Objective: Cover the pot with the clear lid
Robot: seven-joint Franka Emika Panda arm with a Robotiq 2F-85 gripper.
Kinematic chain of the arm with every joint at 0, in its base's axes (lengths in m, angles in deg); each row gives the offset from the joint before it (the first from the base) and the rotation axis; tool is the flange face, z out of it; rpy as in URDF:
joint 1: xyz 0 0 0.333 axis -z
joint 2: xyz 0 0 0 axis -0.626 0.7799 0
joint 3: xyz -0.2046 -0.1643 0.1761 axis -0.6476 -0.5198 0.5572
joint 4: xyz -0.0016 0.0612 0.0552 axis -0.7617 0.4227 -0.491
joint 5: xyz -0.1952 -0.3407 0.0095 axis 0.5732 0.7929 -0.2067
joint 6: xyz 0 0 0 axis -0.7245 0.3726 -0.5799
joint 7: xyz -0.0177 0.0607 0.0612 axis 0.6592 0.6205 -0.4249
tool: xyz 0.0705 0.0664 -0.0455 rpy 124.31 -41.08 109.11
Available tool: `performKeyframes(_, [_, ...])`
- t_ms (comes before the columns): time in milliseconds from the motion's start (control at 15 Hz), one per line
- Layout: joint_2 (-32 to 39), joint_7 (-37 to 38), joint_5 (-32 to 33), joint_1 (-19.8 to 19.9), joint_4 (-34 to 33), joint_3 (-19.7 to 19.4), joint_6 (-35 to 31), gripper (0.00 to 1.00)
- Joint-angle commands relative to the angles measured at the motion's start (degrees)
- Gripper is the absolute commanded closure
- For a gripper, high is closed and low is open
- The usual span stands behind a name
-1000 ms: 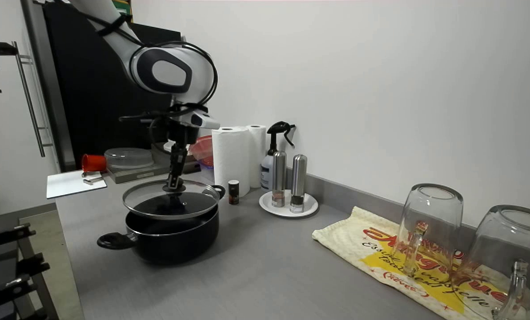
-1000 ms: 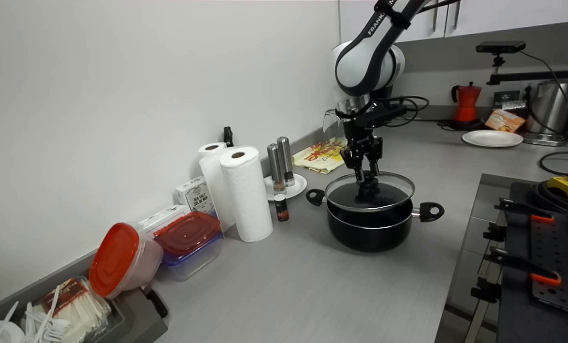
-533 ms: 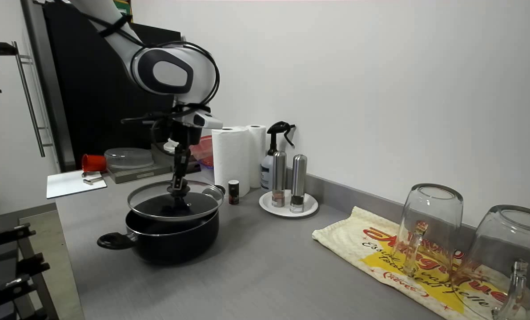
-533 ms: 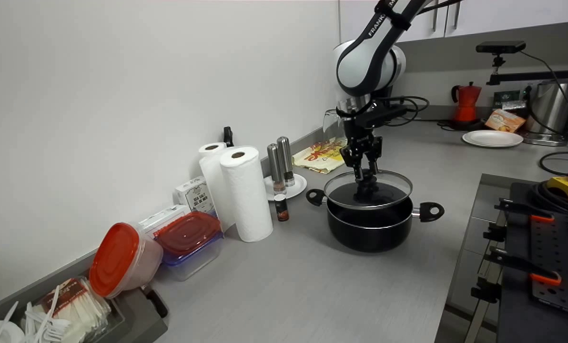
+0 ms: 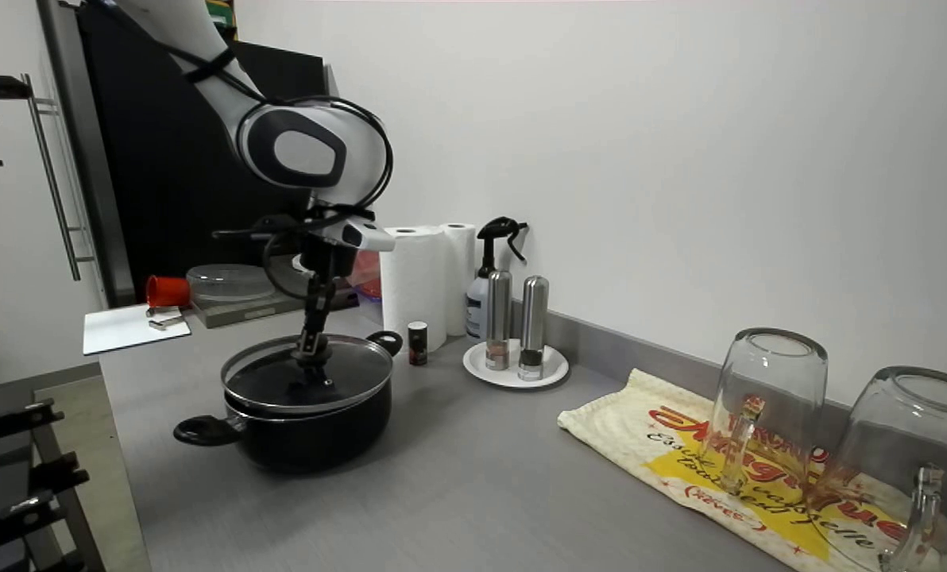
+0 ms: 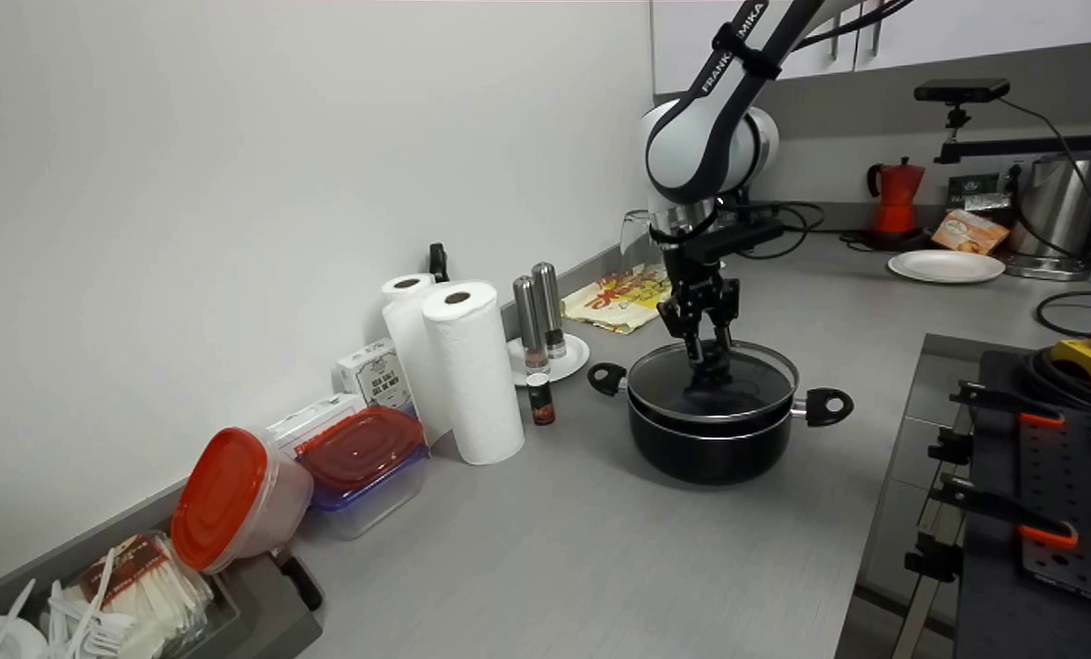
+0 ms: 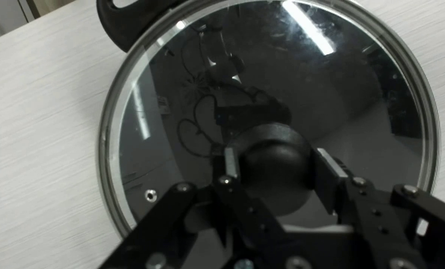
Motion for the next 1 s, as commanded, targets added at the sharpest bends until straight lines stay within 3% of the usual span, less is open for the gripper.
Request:
performKeyframes(0, [-0.1,0.8,-1.6,-0.4,-0.6,0.1,-0.2,0.75])
performKeyframes(933, [-0.3,2.8,-1.7,-0.6,1.3,-0.6,-4.4,0.75])
